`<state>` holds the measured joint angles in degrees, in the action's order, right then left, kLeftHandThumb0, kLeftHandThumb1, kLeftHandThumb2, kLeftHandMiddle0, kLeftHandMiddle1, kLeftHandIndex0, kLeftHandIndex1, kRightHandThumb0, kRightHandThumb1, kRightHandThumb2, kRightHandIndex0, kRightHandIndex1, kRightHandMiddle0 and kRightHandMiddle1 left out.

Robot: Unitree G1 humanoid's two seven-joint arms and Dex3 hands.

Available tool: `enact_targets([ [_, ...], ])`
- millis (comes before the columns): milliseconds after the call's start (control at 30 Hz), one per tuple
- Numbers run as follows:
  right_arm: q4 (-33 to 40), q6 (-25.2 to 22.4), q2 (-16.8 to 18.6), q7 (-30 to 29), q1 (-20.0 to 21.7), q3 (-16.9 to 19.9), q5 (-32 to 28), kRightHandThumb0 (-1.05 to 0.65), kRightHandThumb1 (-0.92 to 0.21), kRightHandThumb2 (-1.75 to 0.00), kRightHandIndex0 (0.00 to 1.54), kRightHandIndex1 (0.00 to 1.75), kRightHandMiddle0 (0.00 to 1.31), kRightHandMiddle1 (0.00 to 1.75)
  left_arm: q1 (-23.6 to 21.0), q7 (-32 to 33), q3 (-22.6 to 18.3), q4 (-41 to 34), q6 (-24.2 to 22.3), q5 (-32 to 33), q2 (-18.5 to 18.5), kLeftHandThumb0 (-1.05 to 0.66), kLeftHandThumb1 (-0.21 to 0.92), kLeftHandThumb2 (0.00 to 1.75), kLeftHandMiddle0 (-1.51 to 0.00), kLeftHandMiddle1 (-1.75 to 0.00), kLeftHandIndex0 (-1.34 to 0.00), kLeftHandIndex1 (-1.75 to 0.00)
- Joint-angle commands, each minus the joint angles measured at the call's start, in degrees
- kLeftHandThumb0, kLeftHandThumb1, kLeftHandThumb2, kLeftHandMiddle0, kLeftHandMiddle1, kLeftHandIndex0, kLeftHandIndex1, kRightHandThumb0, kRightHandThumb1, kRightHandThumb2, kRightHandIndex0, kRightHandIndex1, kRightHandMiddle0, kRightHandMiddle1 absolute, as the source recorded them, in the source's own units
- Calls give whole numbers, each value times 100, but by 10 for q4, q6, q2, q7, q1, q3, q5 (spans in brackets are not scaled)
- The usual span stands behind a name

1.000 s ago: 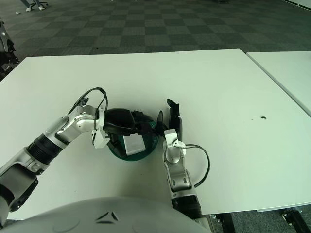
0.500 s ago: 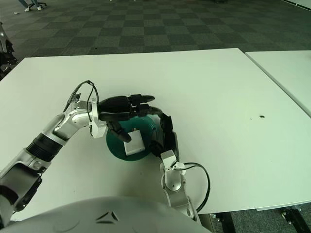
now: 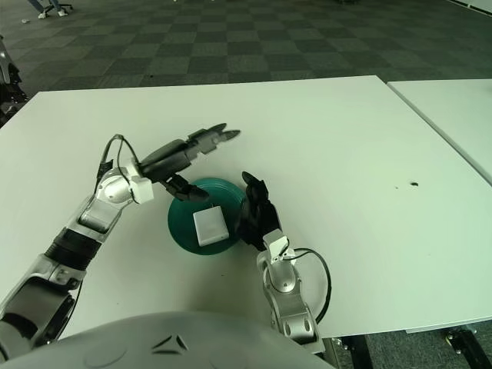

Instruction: Put the charger into the plate.

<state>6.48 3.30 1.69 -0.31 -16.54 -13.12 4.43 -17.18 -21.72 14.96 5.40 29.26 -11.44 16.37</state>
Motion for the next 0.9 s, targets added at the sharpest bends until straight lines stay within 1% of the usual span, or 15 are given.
enact_targets([
  [0,-295,31,-10,15,86,59,-36,-83,-92,-96,3,0,0,13,10,63,-46,47,-13,28,-34,-104,92,65,-7,-1,0,-16],
  [67,-492,64,-9,3,156,99,-52,-85,-92,-93,3,1,3,7,25,103,-67,60,13,36,-58,-105,92,67,-10,-2,-5,-12],
  [100,-545,63,-6,-6,177,115,-60,-85,-92,-93,4,1,4,7,36,125,-78,58,23,37,-70,-105,92,68,-11,-1,-5,-12],
  [133,-560,60,-4,-12,184,122,-64,-85,-92,-91,4,1,5,6,42,137,-83,55,28,36,-76,-105,92,71,-13,-1,-3,-18],
  [200,-530,47,4,-23,178,126,-67,-86,-92,-90,4,1,6,5,76,142,-96,18,13,58,-86,-105,92,78,-15,-1,-1,-27],
  [267,-492,45,9,-28,166,124,-67,-86,-92,-89,5,1,6,5,94,142,-104,-10,-14,80,-98,-105,92,84,-16,0,-1,-31],
  [433,-458,59,11,-28,155,124,-64,-87,-92,-88,5,1,7,6,100,149,-111,-28,-40,108,-125,-105,92,93,-15,0,0,-34],
  [467,-461,64,11,-27,156,125,-64,-88,-92,-88,5,1,7,7,101,149,-112,-30,-40,111,-129,-105,92,94,-15,0,0,-34],
  [533,-479,80,11,-27,162,129,-64,-88,-92,-88,6,1,8,7,134,145,-114,-53,-35,127,-134,-105,92,96,-14,0,0,-35],
  [567,-491,88,11,-30,166,133,-64,-89,-92,-88,6,2,8,8,161,143,-121,-63,-32,136,-131,-105,92,96,-14,0,0,-36],
  [600,-501,95,12,-32,170,136,-65,-89,-92,-88,7,1,7,13,179,142,-126,-70,-31,141,-130,-105,92,97,-13,0,0,-37],
  [667,-519,107,10,-34,177,142,-65,-89,-92,-87,9,1,3,28,212,142,-136,-76,-27,145,-125,-105,92,97,-12,0,0,-39],
  [700,-526,112,9,-34,180,146,-65,-89,-92,-87,10,1,2,30,223,143,-140,-75,-24,144,-124,-105,92,97,-12,0,0,-39],
  [800,-549,127,3,-34,192,154,-65,-90,-92,-86,12,1,0,39,239,149,-153,-69,-23,135,-119,-105,92,99,-10,0,0,-39],
  [867,-559,135,-1,-31,202,160,-67,-89,-92,-86,11,1,0,39,238,159,-164,-40,-8,125,-119,-105,92,100,-8,0,0,-36],
])
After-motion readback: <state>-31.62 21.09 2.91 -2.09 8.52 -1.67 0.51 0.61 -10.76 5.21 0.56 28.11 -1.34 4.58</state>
